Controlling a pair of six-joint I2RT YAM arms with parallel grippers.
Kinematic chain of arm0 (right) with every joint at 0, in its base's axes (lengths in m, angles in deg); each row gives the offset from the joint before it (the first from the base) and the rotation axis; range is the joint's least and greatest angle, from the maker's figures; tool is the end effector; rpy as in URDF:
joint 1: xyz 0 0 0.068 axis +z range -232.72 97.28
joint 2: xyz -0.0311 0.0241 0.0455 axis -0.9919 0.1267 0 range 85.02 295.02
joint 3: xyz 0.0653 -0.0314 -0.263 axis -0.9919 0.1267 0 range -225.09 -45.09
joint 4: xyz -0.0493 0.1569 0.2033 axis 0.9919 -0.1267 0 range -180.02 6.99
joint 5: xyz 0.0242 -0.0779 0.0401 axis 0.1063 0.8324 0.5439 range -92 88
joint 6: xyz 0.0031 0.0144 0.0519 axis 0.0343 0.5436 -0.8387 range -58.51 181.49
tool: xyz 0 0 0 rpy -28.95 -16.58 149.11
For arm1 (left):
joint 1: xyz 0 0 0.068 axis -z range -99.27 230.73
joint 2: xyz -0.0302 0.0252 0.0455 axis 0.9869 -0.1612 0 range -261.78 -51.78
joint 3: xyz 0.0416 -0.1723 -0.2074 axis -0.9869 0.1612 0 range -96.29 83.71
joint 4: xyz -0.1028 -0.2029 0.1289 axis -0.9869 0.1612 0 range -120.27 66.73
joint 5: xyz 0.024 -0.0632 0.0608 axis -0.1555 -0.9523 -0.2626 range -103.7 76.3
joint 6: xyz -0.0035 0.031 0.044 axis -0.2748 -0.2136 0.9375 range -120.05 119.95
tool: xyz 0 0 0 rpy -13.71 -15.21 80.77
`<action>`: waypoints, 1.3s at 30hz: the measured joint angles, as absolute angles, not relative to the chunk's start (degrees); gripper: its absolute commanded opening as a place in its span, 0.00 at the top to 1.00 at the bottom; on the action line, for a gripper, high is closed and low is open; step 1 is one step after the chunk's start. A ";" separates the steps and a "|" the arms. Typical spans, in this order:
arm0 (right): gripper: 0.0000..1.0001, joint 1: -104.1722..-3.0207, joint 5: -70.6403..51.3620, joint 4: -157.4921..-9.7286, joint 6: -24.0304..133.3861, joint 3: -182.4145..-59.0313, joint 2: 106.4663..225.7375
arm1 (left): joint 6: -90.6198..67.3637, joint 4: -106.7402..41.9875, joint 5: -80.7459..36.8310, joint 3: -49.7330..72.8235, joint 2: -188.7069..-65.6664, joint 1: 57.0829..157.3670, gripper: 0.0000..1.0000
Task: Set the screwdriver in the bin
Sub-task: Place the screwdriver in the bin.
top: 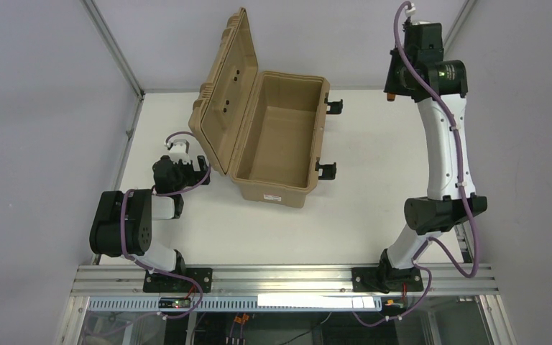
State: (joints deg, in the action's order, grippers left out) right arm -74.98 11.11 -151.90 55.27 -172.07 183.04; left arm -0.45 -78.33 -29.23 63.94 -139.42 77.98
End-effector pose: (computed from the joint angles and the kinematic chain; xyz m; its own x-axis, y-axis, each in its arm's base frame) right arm 0.3235 0.0359 0.4763 -0.6277 0.0212 -0.7782 0.1098 0.9920 -0.0616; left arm 0.2591 0.0028 0.1362 -0.3400 -0.0230 -0.9402 0.2032 0.9743 -0.0973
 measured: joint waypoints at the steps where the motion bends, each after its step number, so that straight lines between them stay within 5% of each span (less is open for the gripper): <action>1: 0.99 -74.98 11.06 -152.77 54.86 -173.68 183.02 | -0.45 -78.35 -29.23 63.94 -139.42 77.98 0.01; 10: 1.00 -73.03 8.90 -157.56 48.15 -179.87 183.06 | -0.45 -78.33 -29.23 63.94 -139.42 77.98 0.01; 39: 1.00 -44.11 18.89 -155.94 32.61 -184.96 194.99 | -0.45 -78.33 -29.23 63.94 -139.42 77.98 0.01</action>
State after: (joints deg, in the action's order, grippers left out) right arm -44.11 18.89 -155.94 32.61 -184.96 194.99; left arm -0.45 -78.33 -29.23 63.94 -139.42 77.98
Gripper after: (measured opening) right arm 0.247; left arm 0.992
